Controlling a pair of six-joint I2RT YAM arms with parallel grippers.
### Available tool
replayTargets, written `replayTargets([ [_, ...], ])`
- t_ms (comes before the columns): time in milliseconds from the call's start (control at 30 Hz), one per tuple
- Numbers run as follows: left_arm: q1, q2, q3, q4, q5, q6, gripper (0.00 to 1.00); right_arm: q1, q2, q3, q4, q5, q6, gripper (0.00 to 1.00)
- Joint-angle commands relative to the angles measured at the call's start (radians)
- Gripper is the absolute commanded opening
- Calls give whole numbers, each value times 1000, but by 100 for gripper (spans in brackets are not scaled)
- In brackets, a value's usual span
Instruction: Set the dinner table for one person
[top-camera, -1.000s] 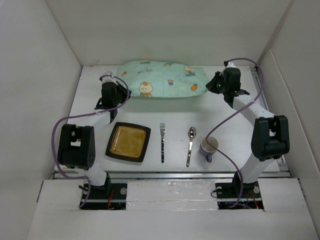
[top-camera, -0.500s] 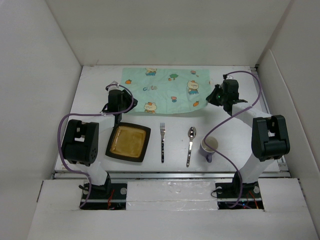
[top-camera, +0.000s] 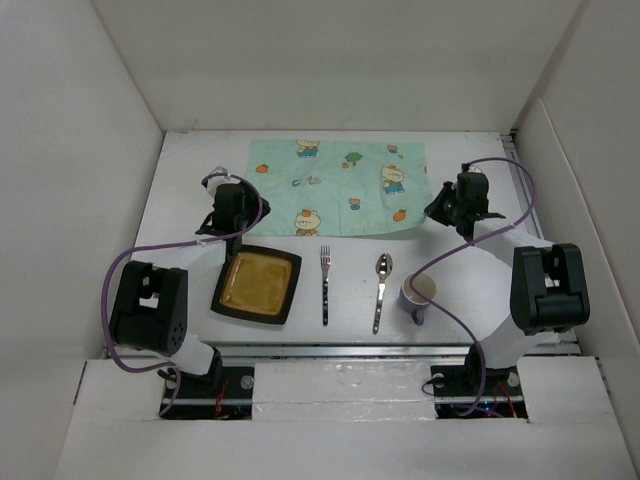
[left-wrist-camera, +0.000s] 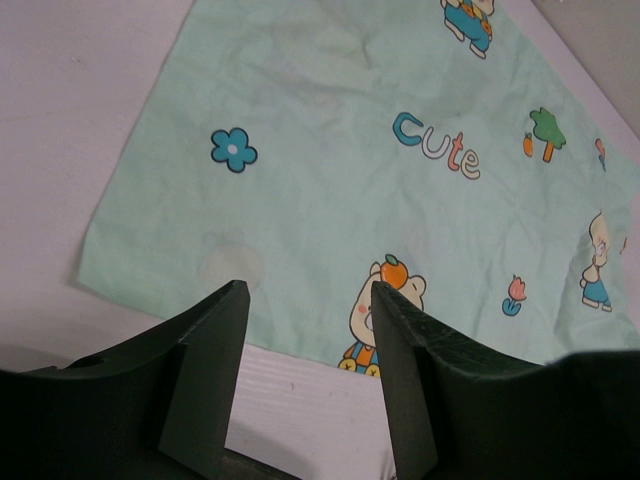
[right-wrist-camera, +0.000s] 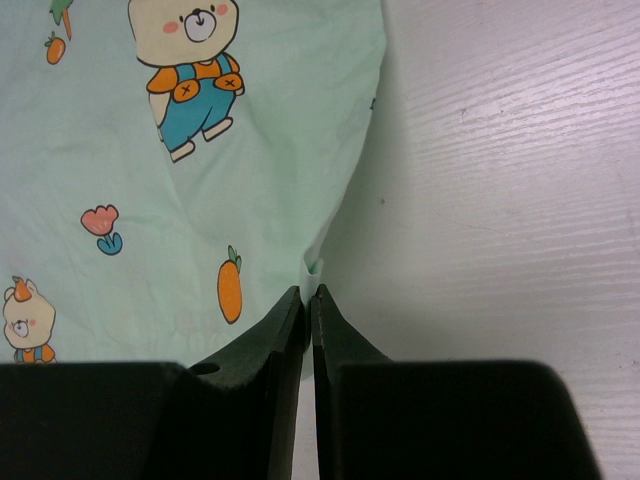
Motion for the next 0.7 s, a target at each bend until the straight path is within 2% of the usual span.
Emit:
replayTargets([
  [0, -66, -74, 28, -34, -69, 8, 48, -19, -31, -9, 24, 29, 6, 15],
  [67, -102, -102, 16, -46, -86, 8, 46, -30, -27, -12, 25, 22, 7, 19],
  [100, -103, -131, 11, -56, -89, 9, 45, -30, -28, -14, 24, 19, 7, 24],
  [267, -113, -214, -52, -126, -140, 0, 46, -30, -65, -41, 11, 29, 9, 29],
  [367, -179, -301, -46, -156, -148, 9, 44, -30, -126, -69, 7, 84, 11, 34],
  [400, -210, -351, -33, -172, -141, 12, 41, -30, -166, -70, -1, 91, 9, 38],
  [433, -224, -414, -9, -196, -70, 50, 26, -4, -203, -69, -13, 91, -3, 42],
  [467, -224, -447, -9, -196, -69, 51, 26, -4, -218, -69, -22, 91, -3, 42],
  [500, -224, -482, 2, -208, -13, 62, 19, 5, -235, -70, -32, 91, -17, 42],
  [533, -224, -514, 20, -221, 4, 74, 3, 31, -256, -83, -38, 129, -28, 42],
  [600, -224, -606, 39, -256, 50, 124, 0, 59, -339, -107, -47, 176, -42, 43],
  [633, -224, -631, 42, -264, 66, 138, 0, 85, -371, -118, -53, 184, -40, 40],
  [667, -224, -681, 42, -274, 79, 147, 0, 102, -411, -147, -52, 181, -40, 28],
])
